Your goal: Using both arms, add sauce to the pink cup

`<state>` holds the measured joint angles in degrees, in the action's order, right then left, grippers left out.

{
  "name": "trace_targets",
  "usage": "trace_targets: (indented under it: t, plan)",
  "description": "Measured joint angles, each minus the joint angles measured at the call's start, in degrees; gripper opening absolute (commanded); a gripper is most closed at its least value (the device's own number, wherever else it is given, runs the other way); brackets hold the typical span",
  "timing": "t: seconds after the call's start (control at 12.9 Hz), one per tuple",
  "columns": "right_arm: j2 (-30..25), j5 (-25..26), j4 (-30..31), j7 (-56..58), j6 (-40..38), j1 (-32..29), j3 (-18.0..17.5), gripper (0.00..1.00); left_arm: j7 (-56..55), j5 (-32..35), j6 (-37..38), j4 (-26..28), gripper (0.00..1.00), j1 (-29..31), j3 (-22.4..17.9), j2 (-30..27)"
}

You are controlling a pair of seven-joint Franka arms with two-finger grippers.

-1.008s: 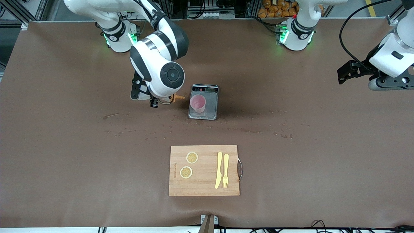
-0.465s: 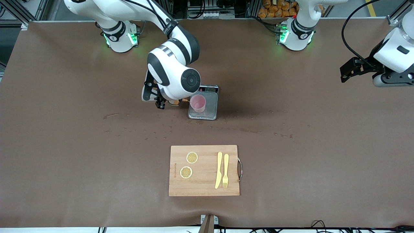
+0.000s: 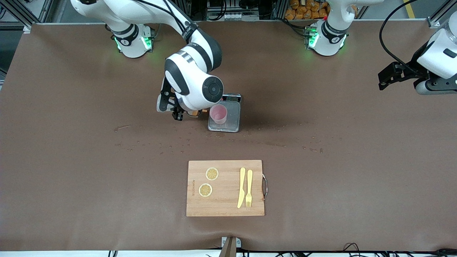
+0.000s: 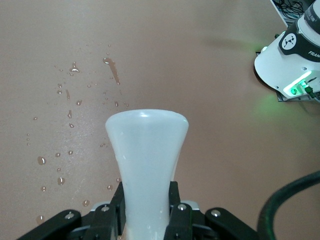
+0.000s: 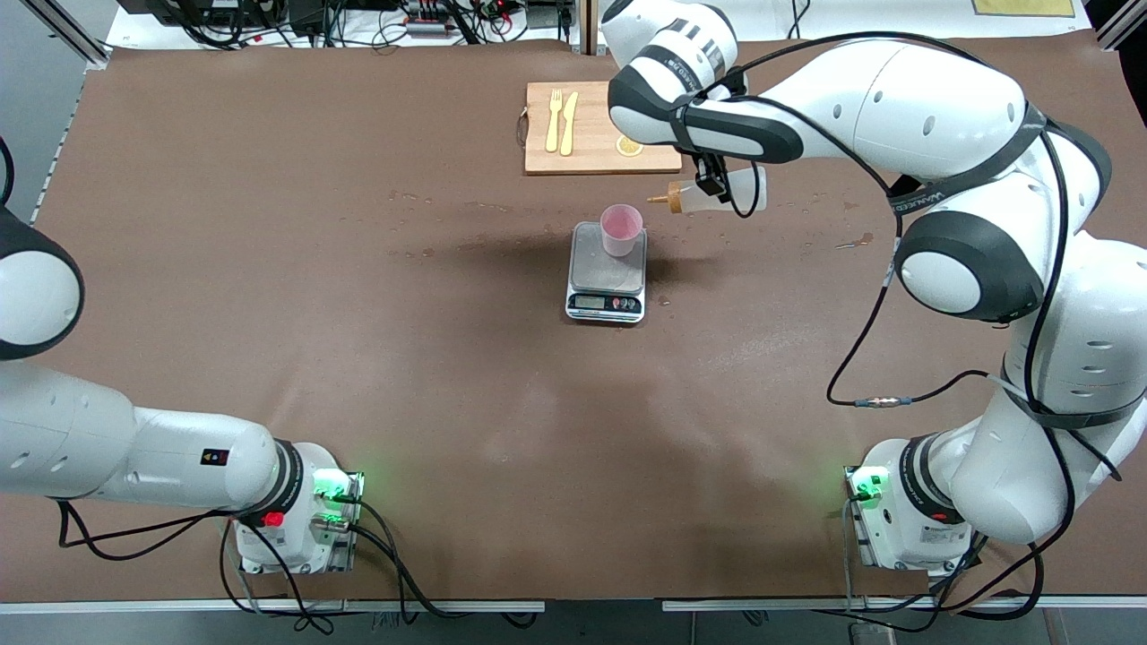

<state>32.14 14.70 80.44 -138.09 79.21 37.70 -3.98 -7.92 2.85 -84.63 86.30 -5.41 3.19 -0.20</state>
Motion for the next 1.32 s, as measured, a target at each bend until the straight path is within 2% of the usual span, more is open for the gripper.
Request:
trace_targets:
  t: [0.47,0.62,0.93,1.32]
  plan:
    - [-0.46,-0.82,-1.09,4.02,-0.08,-0.12,0.43,0.0,0.0,-3.23,0.0,-0.03,1.0,0.34,-0.04,0.0]
    - [-2.74,-6.1,-2.21,7.93,-0.08,-3.78,0.86,0.0,0.0,-3.23,0.0,-0.06,1.0,0.54,-0.08,0.0]
    - [-9.51,-16.5,-2.75,19.12,-0.53,-15.06,1.07,0.0,0.0,-3.23,-0.02,-0.11,1.0,0.65,-0.1,-0.01]
    - [-11.52,-30.98,-2.72,31.9,-0.85,-28.1,1.21,0.0,0.01,-3.23,-0.02,-0.12,1.0,0.69,-0.1,-0.01]
